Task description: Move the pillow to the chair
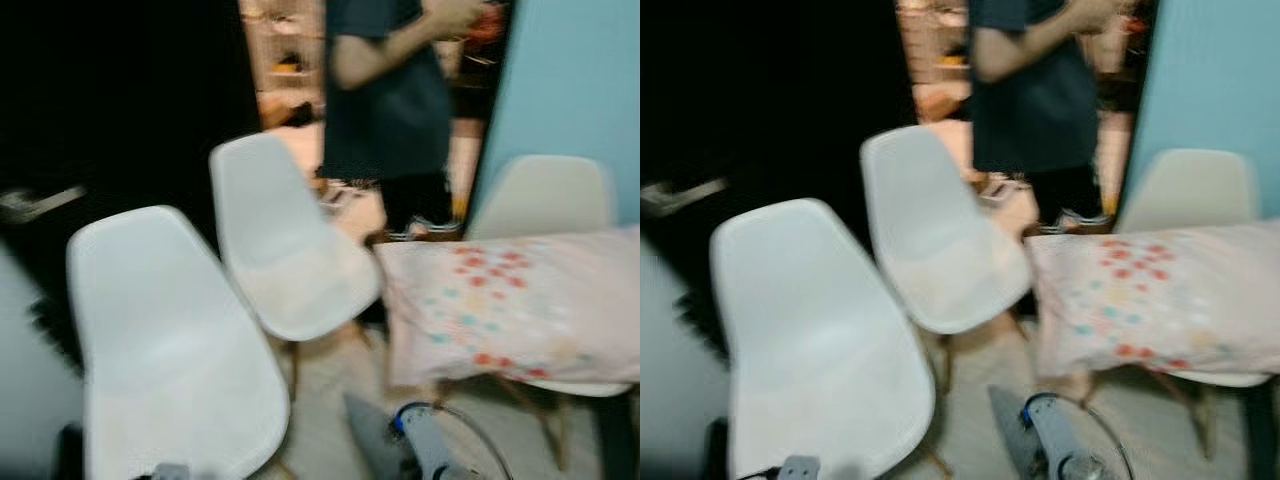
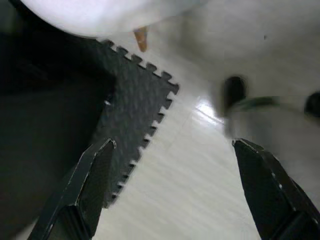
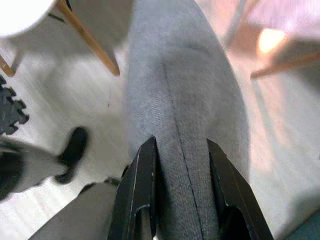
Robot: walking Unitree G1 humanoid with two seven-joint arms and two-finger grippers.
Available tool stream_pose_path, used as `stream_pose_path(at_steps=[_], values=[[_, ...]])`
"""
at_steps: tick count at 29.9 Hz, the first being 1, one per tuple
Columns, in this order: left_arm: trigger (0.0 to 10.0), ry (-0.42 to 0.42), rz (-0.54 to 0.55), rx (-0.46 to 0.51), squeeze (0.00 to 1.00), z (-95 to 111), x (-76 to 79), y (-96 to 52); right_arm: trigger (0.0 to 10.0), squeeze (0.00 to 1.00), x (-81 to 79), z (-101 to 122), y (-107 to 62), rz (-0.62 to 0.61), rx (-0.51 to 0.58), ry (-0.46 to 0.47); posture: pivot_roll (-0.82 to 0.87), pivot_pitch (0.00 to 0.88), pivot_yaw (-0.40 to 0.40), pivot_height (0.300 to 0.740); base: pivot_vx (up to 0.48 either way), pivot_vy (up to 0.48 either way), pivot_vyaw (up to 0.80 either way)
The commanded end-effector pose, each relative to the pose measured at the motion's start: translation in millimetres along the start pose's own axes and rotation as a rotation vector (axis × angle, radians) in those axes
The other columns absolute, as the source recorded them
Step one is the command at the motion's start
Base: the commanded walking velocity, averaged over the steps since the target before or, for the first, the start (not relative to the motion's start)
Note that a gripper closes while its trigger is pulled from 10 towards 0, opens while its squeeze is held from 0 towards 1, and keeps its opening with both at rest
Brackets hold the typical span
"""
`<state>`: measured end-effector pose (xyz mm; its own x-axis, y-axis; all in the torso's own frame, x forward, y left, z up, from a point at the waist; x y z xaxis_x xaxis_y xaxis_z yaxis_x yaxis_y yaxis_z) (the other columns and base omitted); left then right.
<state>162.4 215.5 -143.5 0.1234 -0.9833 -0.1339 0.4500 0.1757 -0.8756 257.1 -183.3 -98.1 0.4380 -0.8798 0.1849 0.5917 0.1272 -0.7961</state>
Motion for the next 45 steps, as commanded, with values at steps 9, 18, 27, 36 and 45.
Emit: stream_pose_path(at_steps=[9,18,27,36,45], values=[[10.0,-0.015,0.011,0.025,0.0,2.1,-8.4,-0.3,10.0,0.0,19.9,89.5,-1.8,-0.026,0.284,0.029,-0.11,0.023,0.03,0.74,0.0,0.0,0.69],[10.0,-0.032,0.02,0.052,0.0,8.9,-8.5,0.0,10.0,0.0,30.3,156.2,-14.5,-0.062,0.493,0.006,-0.11,0.027,0.033,0.74,0.0,0.0,0.69],[10.0,-0.073,0.031,0.137,0.0,35.6,-15.6,1.0,10.0,0.0,59.6,311.2,-102.4,-0.13,1.06,-0.026,-0.1,0.026,0.038,0.74,0.0,-0.087,0.07],[10.0,-0.131,0.045,0.164,0.0,47.7,-20.2,1.3,10.0,0.0,-19.1,356.3,-155.7,0.331,1.349,-0.128,-0.1,0.026,0.037,0.74,0.0,-0.32,0.0],[10.0,-0.177,0.037,0.27,0.0,79.4,-18.0,-0.6,10.0,0.0,-41.7,352.3,-150.4,0.385,1.321,-0.199,-0.1,0.028,0.036,0.74,0.0,0.0,0.0]])
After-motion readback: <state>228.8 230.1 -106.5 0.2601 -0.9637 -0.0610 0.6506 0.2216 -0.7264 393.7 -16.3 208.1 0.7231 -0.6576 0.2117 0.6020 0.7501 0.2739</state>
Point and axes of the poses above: a point about 5 cm out from each wrist's last joint towards the gripper, its own y axis pointing out of the wrist towards the gripper, its own z axis along the axis of the wrist's last joint, x = y × z, the point moved 5 cm from there along y, pointing out of the wrist towards the gripper, and after that the axes turned 6 degrees about -y, right-handed, at the moved point
